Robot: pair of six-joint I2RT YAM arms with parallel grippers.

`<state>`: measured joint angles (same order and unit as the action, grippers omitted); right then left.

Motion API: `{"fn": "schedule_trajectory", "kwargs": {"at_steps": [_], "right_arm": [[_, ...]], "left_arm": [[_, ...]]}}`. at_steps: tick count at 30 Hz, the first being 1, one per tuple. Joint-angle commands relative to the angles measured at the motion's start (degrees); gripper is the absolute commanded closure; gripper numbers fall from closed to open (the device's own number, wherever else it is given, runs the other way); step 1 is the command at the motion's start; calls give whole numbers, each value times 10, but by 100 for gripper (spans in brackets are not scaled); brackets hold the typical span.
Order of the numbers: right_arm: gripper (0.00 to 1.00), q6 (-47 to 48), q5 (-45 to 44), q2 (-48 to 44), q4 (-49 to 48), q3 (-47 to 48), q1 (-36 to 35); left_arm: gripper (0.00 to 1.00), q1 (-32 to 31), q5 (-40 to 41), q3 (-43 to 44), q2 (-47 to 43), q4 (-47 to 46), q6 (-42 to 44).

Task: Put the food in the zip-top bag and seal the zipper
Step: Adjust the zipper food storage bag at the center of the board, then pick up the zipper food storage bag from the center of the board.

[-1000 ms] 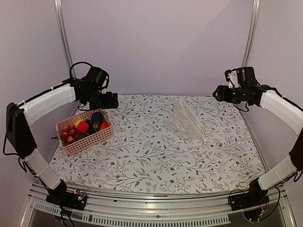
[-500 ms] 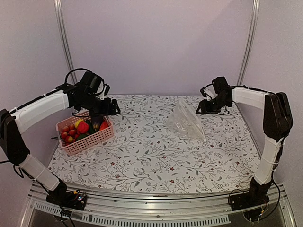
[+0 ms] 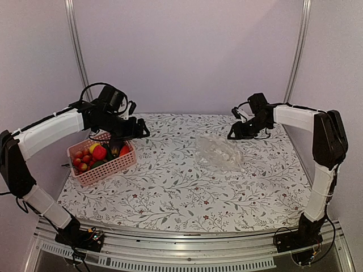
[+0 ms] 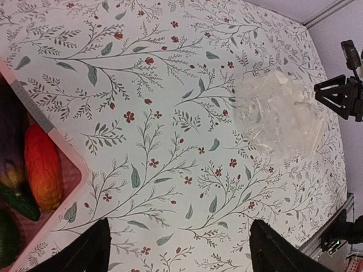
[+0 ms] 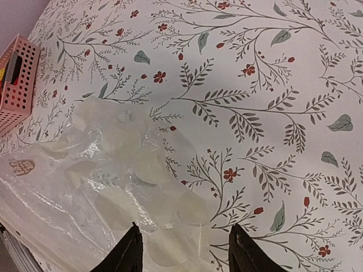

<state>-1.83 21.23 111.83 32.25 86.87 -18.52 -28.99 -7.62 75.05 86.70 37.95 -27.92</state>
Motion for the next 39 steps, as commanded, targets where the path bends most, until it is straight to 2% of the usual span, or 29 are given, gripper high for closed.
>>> {"fn": "schedule_trajectory", "kwargs": {"at_steps": [1, 8, 12, 17, 25, 32, 34, 35, 37, 39], "right_arm": [[50, 20, 11, -79, 2, -27, 0], [51, 57, 32, -105, 0, -55, -29], [51, 91, -53, -117, 21, -55, -84], [49, 94, -138, -83, 42, -28, -98], [50, 89, -130, -25, 45, -6, -111], [52, 97, -194, -49, 43, -30, -153], [55, 99, -203, -43, 37, -39, -156], [61, 95, -203, -35, 36, -37, -156], [87, 88, -201, -20, 42, -17, -156], [98, 77, -184, -8, 62, 19, -156]], "left_arm": [[16, -7, -19, 0, -4, -11, -1], [20, -8, -68, 0, 8, -23, 6], [20, -9, -64, -7, 4, -23, 3], [20, -10, -65, -12, 2, -23, 3], [20, -11, -58, -15, 2, -30, 8], [20, -11, -54, -29, 3, -54, -2], [20, -12, -58, -35, 5, -67, -9], [20, -12, -59, -37, 7, -74, -12], [21, -12, -58, -42, 12, -93, -16], [21, -12, -57, -48, 16, -117, -17]]}}
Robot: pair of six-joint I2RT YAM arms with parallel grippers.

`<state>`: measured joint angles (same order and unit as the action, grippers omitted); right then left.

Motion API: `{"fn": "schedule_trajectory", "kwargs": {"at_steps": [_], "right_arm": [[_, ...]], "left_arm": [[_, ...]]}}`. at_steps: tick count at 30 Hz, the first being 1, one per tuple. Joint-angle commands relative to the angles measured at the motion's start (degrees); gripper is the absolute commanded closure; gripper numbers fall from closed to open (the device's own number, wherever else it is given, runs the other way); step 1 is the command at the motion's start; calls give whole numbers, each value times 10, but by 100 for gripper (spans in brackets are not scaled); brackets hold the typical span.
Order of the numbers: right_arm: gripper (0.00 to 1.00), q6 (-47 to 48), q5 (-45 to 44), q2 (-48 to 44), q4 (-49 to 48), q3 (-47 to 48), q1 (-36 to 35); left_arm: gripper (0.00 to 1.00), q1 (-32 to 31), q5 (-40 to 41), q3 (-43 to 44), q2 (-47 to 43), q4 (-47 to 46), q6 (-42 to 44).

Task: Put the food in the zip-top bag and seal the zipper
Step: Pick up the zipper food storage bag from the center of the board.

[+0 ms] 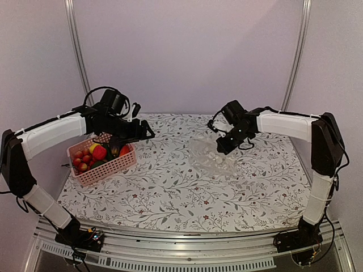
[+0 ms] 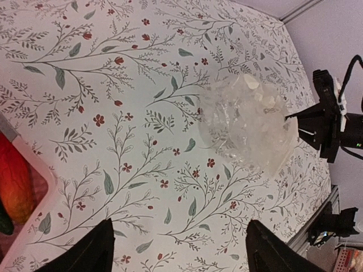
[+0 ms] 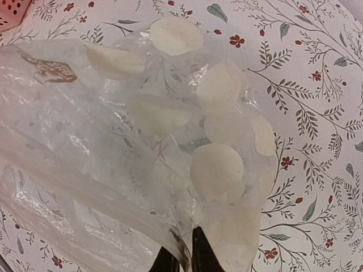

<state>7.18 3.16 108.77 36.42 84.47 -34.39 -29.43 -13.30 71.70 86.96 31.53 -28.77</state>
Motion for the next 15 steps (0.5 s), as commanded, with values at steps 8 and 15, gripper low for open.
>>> {"fn": "schedule_trajectory", "kwargs": {"at_steps": [8, 15], "right_arm": [[100, -93, 221, -71, 33, 85, 25], [100, -203, 331, -123, -53, 14, 33]], "left_arm": [[14, -9, 7, -66, -12, -177, -36], [14, -43, -98, -158, -47, -348, -92]]}}
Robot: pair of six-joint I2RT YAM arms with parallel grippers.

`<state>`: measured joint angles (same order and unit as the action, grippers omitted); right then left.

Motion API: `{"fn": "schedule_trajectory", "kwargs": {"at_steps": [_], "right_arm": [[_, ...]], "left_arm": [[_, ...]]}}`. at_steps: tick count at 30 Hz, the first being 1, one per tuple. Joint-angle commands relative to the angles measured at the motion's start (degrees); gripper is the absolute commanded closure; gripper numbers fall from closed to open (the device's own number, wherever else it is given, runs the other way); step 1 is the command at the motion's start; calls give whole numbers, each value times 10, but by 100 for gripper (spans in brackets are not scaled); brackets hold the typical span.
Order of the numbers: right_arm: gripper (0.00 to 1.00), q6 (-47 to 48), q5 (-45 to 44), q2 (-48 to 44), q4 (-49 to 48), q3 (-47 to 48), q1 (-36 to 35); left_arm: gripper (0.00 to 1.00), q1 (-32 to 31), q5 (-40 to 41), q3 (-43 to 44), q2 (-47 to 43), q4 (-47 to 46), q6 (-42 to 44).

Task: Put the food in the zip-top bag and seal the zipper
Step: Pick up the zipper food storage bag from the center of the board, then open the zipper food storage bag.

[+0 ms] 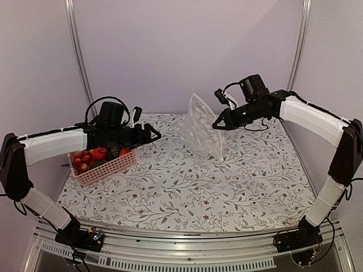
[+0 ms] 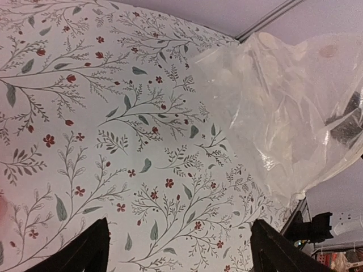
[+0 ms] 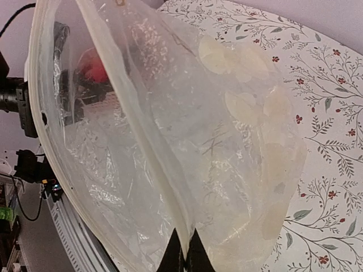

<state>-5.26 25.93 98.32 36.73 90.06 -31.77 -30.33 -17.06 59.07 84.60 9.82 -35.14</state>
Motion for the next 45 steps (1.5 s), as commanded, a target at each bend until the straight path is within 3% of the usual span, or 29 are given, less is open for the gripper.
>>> {"fn": "schedule_trajectory", "kwargs": {"at_steps": [1, 10, 16, 19, 22, 29, 33, 38, 41, 45], "right_arm": [[100, -106, 122, -23, -79, -54, 10], [100, -240, 194, -60, -203, -93, 15], [100, -297, 228, -70, -277, -116, 19], [100, -345, 241, -82, -331, -144, 25], [100, -376, 250, -87, -361, -160, 30], [100, -427, 259, -97, -418, -179, 37], [100, -435, 264, -98, -424, -181, 37], [100, -446, 266, -107, -431, -191, 50], [100, -450, 267, -119, -431, -198, 66], [100, -452, 268, -140, -430, -214, 93]], "left_arm": [[14, -40, -74, -39, -22, -147, -27], [13, -86, -166, -71, 12, -325, -71], [15, -93, -156, -28, 81, -318, -115], [14, -99, -174, -25, 97, -369, -123], [13, -114, -177, -29, 94, -418, -107], [14, -136, -190, -18, 101, -436, -73], [28, -136, -169, -6, 114, -430, -71], [57, -136, -148, -10, 106, -445, -64], [66, -137, -144, -14, 89, -420, -51], [100, -136, -122, -24, 62, -356, -16]]}}
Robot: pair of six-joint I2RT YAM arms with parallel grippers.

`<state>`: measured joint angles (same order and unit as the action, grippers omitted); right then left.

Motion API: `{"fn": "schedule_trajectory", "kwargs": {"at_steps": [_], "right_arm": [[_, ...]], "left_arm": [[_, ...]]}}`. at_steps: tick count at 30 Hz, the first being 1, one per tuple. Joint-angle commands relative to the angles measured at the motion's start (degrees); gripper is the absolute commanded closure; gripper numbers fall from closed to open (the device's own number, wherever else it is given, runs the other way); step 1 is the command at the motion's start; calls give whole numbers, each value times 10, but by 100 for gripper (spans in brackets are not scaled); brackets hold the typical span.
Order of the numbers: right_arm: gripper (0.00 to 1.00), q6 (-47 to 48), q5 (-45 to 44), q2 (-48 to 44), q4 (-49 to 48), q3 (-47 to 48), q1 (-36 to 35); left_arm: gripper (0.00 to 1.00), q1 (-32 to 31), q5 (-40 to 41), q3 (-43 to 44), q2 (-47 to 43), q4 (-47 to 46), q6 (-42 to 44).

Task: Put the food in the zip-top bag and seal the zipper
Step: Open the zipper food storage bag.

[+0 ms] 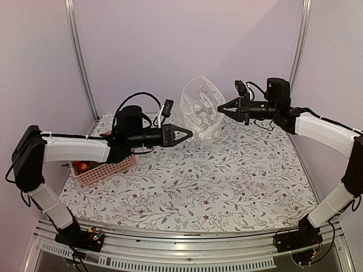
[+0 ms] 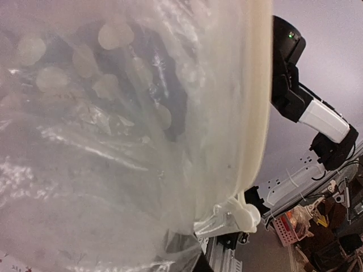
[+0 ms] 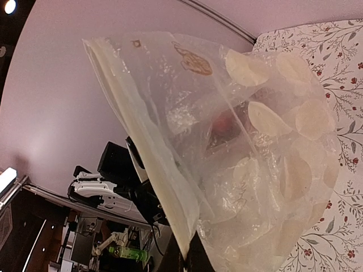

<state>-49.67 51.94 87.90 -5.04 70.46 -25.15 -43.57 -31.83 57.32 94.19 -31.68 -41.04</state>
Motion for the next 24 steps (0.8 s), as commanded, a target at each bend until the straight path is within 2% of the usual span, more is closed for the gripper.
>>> {"fn": "schedule_trajectory", "kwargs": {"at_steps": [1, 6, 7, 9, 10, 12, 17, 21, 24], "right_arm": [[100, -8, 11, -41, -12, -23, 33], [100, -7, 10, -77, -7, -54, 53], [100, -5, 9, -81, -4, -59, 55], [100, 3, 3, -90, 12, -64, 56], [100, 10, -1, -94, 22, -66, 57], [100, 24, -16, -102, 45, -65, 59], [100, 100, -89, -93, 199, -5, 61], [100, 201, -211, -54, 366, 74, 61], [100, 248, -262, -37, 412, 94, 61]], "left_arm": [[100, -4, 39, -8, -40, 82, 54], [98, -2, 126, -8, -65, 180, 93], [92, 0, 136, -7, -68, 192, 95], [65, 1, 148, 1, -74, 215, 102], [55, 2, 155, 9, -76, 233, 106], [41, 2, 174, 25, -86, 277, 123], [31, 3, 258, 31, -139, 403, 145], [30, 5, 390, 77, -153, 607, 138], [27, 15, 454, 94, -155, 735, 116]]}}
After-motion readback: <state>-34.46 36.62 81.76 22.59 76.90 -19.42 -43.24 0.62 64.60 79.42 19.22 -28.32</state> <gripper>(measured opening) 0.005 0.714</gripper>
